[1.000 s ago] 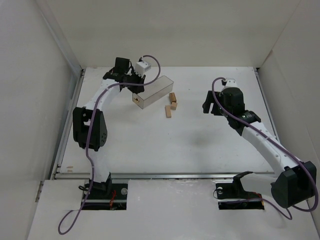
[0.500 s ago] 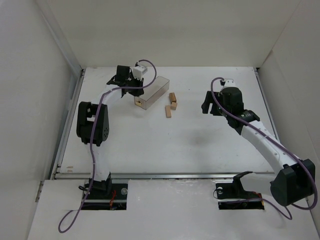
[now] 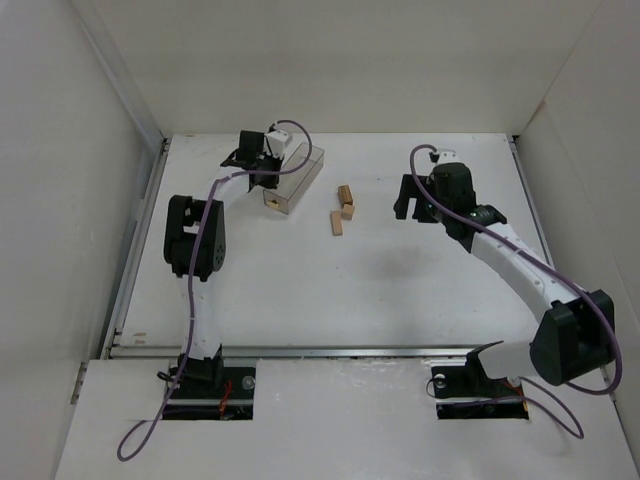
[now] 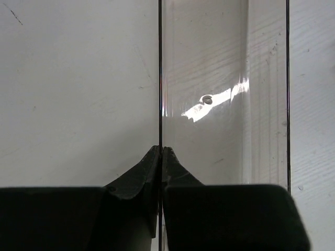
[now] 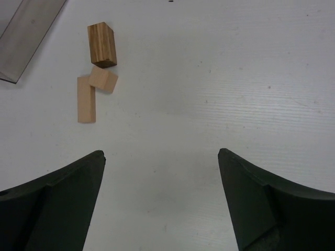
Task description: Build the wood block tower
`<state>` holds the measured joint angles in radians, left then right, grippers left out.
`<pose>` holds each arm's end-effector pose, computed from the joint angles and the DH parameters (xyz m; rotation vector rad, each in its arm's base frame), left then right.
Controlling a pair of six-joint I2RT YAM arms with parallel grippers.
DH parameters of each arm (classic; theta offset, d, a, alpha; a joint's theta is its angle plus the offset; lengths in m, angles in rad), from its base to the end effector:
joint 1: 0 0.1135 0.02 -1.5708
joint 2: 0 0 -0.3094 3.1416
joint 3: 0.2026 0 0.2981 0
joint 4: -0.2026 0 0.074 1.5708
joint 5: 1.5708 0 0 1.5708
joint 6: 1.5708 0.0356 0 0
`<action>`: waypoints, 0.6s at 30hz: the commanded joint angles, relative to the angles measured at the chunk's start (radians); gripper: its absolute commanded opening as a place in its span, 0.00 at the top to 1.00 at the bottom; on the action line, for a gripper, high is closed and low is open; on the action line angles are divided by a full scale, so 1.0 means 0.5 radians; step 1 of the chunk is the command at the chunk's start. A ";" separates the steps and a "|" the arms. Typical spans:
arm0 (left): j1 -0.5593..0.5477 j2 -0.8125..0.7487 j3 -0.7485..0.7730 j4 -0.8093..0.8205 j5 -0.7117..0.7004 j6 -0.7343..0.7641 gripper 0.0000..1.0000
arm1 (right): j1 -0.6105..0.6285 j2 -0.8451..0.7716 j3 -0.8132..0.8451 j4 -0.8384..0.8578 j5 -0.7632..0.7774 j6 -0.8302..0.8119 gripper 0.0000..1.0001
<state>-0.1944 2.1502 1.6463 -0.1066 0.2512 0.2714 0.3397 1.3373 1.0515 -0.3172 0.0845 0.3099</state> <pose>0.5506 -0.1174 0.2217 0.6379 2.0726 -0.2296 0.3175 0.1090 0.3276 0.0160 2.1848 0.2788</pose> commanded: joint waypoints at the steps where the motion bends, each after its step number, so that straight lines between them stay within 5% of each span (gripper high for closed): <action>1: 0.005 0.050 0.134 0.075 -0.051 -0.009 0.97 | 0.017 0.077 0.167 -0.016 -0.043 -0.009 0.03; 10: 0.005 0.105 0.202 0.008 -0.033 0.031 0.55 | 0.100 0.335 0.385 -0.034 -0.080 -0.009 0.01; 18: 0.024 -0.118 0.183 0.066 -0.051 0.074 0.48 | 0.225 0.874 0.872 -0.157 -0.004 -0.009 0.01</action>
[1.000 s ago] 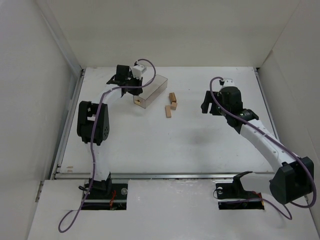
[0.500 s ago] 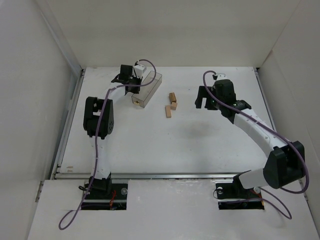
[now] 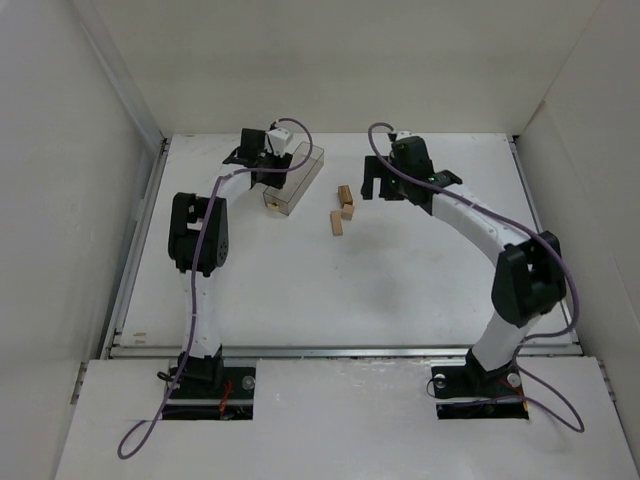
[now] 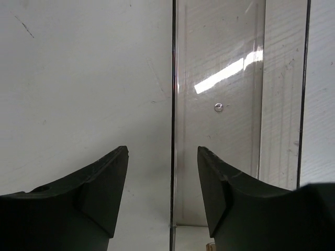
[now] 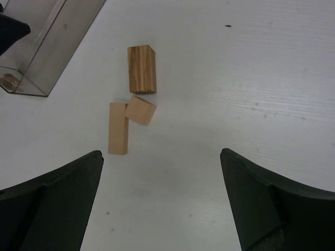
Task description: Build the wood block tower
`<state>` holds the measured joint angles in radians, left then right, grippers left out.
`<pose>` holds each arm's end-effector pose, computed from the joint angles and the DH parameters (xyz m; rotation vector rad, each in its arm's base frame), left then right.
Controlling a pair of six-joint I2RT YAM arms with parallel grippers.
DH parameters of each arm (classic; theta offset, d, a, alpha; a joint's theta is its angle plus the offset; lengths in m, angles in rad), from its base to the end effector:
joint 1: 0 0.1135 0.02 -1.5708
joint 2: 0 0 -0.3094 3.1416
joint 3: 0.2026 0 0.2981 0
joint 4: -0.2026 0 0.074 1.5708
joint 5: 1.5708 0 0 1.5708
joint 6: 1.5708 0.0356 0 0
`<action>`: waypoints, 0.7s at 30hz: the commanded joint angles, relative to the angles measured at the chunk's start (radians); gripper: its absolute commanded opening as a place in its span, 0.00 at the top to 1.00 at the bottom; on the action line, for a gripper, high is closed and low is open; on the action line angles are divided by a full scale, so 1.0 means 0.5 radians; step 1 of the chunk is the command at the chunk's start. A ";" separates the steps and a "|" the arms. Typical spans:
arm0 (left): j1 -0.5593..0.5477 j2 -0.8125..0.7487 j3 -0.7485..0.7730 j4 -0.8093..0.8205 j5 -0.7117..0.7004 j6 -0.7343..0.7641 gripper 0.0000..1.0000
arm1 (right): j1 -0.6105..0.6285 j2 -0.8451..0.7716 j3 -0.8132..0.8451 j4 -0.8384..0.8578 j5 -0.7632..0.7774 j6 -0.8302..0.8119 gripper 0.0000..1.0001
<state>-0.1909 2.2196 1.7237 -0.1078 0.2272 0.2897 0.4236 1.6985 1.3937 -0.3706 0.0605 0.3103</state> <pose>0.5697 -0.1183 0.2121 0.6395 2.0663 -0.1901 0.4033 0.1795 0.3215 -0.0954 2.2632 0.3263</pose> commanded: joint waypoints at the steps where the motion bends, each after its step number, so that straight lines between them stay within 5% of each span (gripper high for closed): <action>1: 0.017 -0.288 0.029 0.068 -0.003 0.055 0.46 | 0.058 0.222 0.255 -0.111 0.066 -0.010 0.01; 16: 0.017 -0.610 0.001 -0.358 0.116 0.044 0.48 | 0.202 1.146 1.243 -0.363 0.213 -0.053 0.02; 21: -0.002 -0.635 0.001 -0.450 0.168 0.004 0.48 | 0.202 1.349 1.406 -0.406 0.232 -0.075 0.20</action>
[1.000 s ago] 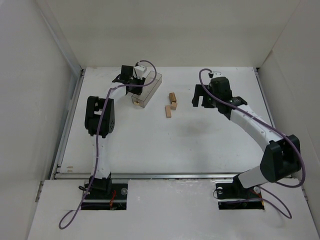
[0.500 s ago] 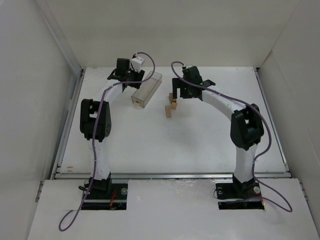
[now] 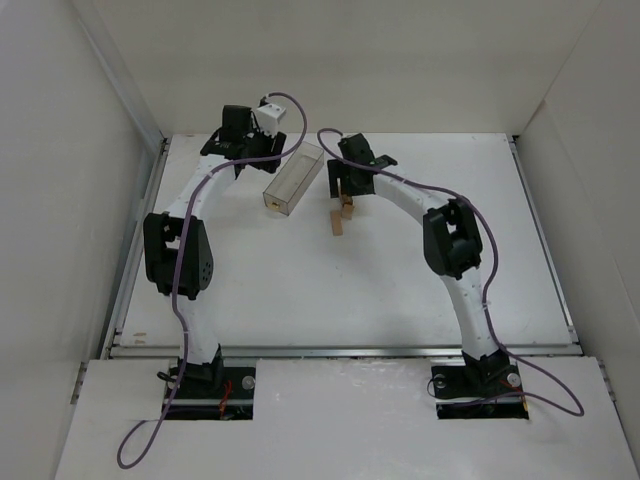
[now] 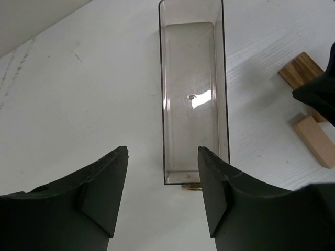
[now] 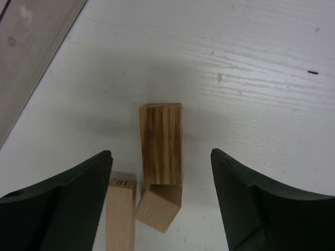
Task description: Build the wood block tower
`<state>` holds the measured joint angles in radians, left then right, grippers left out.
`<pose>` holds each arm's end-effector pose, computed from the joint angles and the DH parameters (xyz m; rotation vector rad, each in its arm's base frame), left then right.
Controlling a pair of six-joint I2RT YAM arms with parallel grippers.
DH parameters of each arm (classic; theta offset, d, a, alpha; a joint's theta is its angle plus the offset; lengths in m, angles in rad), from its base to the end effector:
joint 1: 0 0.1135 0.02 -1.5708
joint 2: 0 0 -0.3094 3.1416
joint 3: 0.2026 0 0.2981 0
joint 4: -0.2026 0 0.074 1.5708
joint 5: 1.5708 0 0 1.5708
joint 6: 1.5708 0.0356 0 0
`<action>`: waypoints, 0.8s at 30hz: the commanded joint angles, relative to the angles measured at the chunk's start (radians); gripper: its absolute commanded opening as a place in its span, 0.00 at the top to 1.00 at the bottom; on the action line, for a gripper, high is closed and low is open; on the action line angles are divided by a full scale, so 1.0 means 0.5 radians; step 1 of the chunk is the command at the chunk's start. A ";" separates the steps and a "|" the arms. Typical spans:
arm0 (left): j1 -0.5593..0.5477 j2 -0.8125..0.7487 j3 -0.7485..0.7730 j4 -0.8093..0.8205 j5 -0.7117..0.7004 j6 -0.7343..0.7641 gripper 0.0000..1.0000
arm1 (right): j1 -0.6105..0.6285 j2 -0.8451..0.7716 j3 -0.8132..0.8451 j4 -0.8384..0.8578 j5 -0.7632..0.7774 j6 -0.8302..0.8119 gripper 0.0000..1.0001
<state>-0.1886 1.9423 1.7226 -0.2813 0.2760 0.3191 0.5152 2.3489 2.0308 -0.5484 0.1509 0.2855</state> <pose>0.5142 -0.1080 0.3447 0.6783 1.9424 -0.2050 0.5282 0.2929 0.2163 -0.2115 2.4228 0.1789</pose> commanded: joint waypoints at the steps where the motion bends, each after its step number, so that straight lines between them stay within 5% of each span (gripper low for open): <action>1: -0.006 -0.080 0.003 -0.103 0.053 -0.055 0.48 | 0.019 0.048 0.151 -0.051 0.051 -0.025 0.23; 9: -0.006 -0.117 0.022 -0.158 0.009 -0.016 0.49 | 0.037 0.094 0.157 -0.051 0.030 -0.025 0.50; 17: -0.125 -0.117 0.083 -0.296 -0.015 0.028 0.51 | 0.037 0.024 0.138 -0.051 0.133 -0.043 0.98; 24: -0.273 -0.117 0.123 -0.477 0.071 0.193 0.51 | -0.055 -0.267 0.004 -0.026 0.198 -0.062 1.00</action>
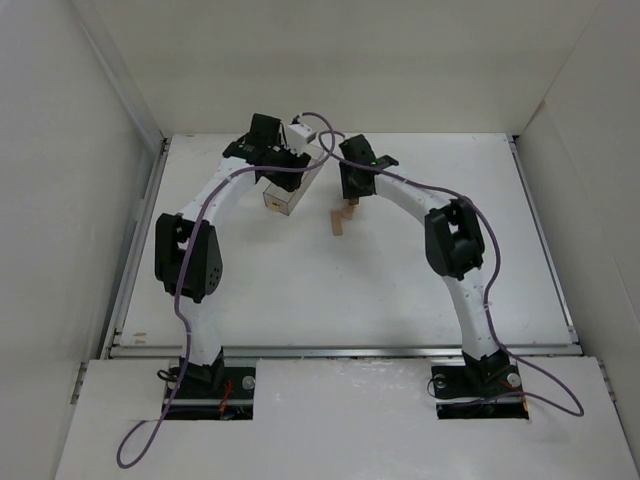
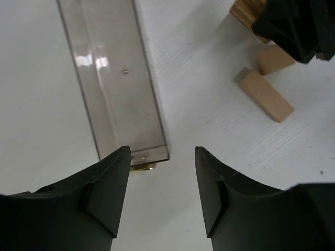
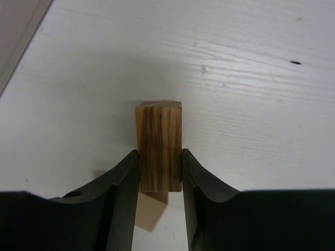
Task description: Build the wood block tower
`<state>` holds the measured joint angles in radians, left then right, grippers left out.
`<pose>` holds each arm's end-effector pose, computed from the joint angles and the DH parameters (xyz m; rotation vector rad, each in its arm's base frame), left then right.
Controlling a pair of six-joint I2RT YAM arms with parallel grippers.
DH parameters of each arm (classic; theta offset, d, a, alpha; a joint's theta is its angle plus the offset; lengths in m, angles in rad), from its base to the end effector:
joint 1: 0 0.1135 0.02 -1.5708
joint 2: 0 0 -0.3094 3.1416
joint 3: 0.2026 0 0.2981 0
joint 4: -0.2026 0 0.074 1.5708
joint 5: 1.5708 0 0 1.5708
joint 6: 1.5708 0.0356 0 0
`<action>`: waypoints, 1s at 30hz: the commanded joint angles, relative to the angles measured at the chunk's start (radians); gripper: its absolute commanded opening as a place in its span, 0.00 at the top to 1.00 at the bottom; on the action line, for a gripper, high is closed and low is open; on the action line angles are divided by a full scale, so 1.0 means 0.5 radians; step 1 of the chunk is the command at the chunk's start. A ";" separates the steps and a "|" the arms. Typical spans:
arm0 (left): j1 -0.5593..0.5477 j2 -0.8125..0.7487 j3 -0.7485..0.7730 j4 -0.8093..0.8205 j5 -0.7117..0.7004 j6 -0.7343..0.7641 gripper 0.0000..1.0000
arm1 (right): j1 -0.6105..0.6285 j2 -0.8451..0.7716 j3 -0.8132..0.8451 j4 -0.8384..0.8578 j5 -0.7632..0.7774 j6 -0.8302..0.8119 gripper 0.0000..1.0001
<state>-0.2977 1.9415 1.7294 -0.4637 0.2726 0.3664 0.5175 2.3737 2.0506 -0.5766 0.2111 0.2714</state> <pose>0.4892 -0.1601 0.3313 0.8641 2.0565 -0.2684 0.5305 0.2934 0.2074 -0.2103 2.4359 0.0885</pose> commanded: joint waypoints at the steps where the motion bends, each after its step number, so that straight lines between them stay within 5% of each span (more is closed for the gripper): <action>1: -0.055 -0.116 0.109 -0.134 0.120 0.099 0.51 | -0.078 -0.366 -0.079 0.052 0.099 -0.055 1.00; 6: -0.168 -0.091 0.134 -0.220 0.142 0.166 0.49 | -0.188 -0.670 -0.577 0.119 0.210 -0.080 1.00; 13: -0.334 0.108 0.024 -0.030 0.203 -0.229 0.40 | -0.259 -0.937 -1.186 0.291 0.151 0.141 1.00; 30: -0.543 0.470 0.125 0.090 -0.214 -0.454 0.37 | -0.259 -0.977 -1.411 0.273 0.145 0.255 1.00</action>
<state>-0.5728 2.1914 1.7500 -0.4335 0.2043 0.1581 0.3809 1.9110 1.3399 -0.4854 0.2810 0.3847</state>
